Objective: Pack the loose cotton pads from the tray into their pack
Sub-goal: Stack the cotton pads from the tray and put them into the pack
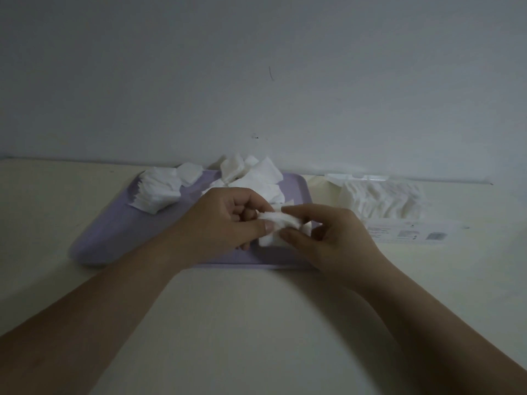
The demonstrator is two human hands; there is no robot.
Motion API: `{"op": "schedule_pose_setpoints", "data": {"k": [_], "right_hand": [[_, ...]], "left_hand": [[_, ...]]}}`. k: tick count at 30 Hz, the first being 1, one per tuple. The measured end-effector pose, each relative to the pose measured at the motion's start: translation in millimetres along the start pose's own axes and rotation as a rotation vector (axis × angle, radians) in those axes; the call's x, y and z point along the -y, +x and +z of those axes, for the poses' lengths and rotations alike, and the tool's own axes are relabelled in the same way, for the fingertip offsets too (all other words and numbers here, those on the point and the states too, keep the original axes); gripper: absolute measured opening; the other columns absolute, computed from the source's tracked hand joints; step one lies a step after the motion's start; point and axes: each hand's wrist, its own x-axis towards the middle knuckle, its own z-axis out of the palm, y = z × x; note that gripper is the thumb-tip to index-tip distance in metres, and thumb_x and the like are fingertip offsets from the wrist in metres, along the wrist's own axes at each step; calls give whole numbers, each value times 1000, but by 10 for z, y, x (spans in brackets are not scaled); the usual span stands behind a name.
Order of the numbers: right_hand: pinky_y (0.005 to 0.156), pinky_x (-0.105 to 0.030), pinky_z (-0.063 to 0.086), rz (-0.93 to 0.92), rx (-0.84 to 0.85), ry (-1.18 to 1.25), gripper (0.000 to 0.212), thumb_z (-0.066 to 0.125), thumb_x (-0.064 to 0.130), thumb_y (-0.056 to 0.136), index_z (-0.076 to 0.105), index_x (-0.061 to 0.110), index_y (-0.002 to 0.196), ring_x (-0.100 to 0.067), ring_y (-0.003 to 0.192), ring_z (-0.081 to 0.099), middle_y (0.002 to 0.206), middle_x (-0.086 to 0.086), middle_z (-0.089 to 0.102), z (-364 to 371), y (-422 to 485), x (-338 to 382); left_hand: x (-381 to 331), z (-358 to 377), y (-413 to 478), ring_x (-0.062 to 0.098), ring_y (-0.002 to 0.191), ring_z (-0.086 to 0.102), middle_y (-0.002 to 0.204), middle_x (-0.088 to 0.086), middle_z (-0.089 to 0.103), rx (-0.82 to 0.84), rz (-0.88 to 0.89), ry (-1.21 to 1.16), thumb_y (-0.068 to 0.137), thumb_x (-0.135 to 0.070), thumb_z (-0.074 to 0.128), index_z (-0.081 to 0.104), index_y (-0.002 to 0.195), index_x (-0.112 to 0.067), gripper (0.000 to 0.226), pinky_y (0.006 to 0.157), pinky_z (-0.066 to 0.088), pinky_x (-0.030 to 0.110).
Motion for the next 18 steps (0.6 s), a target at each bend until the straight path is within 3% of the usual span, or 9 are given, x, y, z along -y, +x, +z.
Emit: {"op": "schedule_pose_setpoints", "data": {"k": [3,5,7,11,14,16,18], "right_hand": [[53,-11,38,42,-74,37,6,76,20,86,75,24,90,-2,47,51,59,19,64,-14,-9,42],[54,-14,41,66,-115,61,4,74,24,85,70,24,86,-2,54,54,66,11,67,-31,-10,56],[56,-15,41,60,-105,104,6,68,28,83,65,24,83,-3,60,55,69,10,65,-32,-11,86],[57,-20,44,92,16,120,10,68,21,90,60,24,85,-6,63,55,69,7,62,40,-21,97],[62,-26,46,113,40,33,9,66,27,92,57,27,92,-9,66,57,76,-1,65,78,-9,48],[65,-27,43,112,25,-12,9,65,30,93,55,29,93,-10,67,57,77,1,64,78,16,1],[66,-24,42,102,6,-35,10,65,31,93,56,30,95,-8,69,57,79,5,65,78,27,-15]], "left_hand": [[3,-102,65,13,48,55,65,5,68,-170,-52,44,92,-6,70,73,93,-11,6,42,42,18],[100,-198,116,9,53,60,65,-4,71,-308,-75,318,88,-21,74,72,80,-19,9,52,50,26],[170,-237,96,6,64,64,67,-7,70,-298,-130,553,81,-39,77,70,75,-20,21,64,51,28],[227,-198,43,10,72,62,76,-8,67,-202,-191,705,70,-61,78,61,84,-23,43,72,53,35],[231,-201,60,6,71,57,81,-11,61,-166,-158,662,70,-56,84,57,93,-26,46,66,48,27],[211,-196,62,-2,71,53,84,-14,58,-116,-153,592,74,-47,86,59,102,-27,44,59,36,14],[190,-199,65,-7,68,53,82,-16,58,-86,-144,559,76,-40,86,61,106,-27,41,56,35,9]]}}
